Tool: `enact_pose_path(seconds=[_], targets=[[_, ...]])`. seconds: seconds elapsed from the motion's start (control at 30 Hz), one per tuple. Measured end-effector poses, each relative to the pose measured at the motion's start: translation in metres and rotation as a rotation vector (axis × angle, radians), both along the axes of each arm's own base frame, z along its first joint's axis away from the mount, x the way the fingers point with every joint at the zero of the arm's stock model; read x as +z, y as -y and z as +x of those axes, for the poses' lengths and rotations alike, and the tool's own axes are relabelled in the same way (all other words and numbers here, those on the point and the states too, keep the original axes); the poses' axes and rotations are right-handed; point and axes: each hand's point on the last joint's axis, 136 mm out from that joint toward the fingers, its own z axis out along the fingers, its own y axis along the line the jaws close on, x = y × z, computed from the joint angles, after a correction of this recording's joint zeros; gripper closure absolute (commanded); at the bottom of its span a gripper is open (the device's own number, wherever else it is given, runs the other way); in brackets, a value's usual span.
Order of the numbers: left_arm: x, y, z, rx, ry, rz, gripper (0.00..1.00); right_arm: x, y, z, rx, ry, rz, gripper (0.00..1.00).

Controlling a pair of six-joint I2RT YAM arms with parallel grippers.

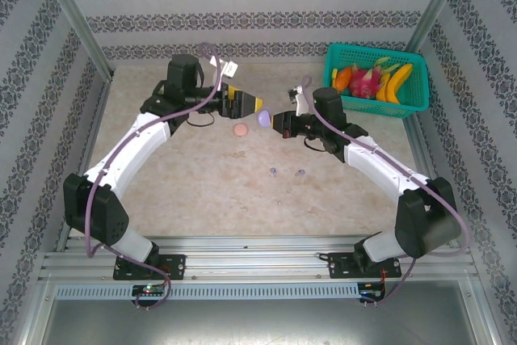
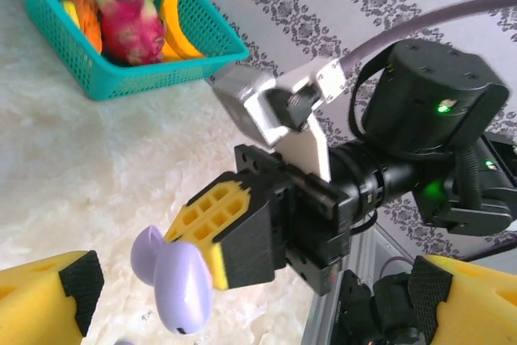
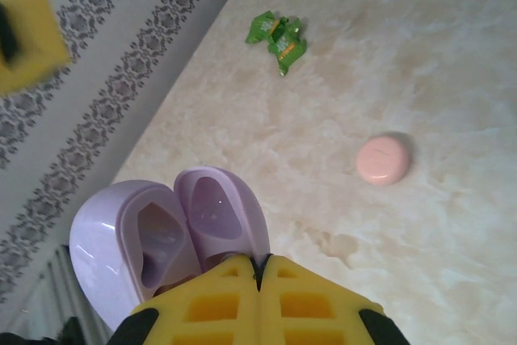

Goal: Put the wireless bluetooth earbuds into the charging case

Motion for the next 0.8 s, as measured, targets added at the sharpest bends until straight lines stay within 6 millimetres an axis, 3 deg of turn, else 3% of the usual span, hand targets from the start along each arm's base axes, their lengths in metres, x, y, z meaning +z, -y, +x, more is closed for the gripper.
enact_pose_path(seconds=[0.1, 0.17, 0.33, 0.5, 0.6, 0.8], targets=[[0.015, 0.0, -0.002, -0.043, 0.025, 0.053, 0.0, 0.004, 0.003, -0.002, 0.032, 0.054, -0.063, 1.0], [0.014, 0.001, -0.002, -0.076, 0.017, 0.091, 0.0, 0.005, 0.003, -0.003, 0.057, 0.083, -0.095, 1.0], [-0.033, 0.003, -0.002, -0.15, -0.111, 0.195, 0.03, 0.004, 0.002, -0.005, 0.112, 0.109, -0.145, 1.0], [-0.091, 0.001, -0.008, -0.216, -0.289, 0.285, 0.17, -0.008, -0.001, -0.006, 0.162, 0.095, -0.185, 1.0], [-0.102, 0.001, -0.01, -0.25, -0.329, 0.302, 0.25, -0.017, -0.003, -0.008, 0.187, 0.085, -0.211, 1.0], [-0.098, 0.002, -0.016, -0.296, -0.333, 0.288, 0.33, -0.026, -0.011, -0.019, 0.237, 0.074, -0.241, 1.0]])
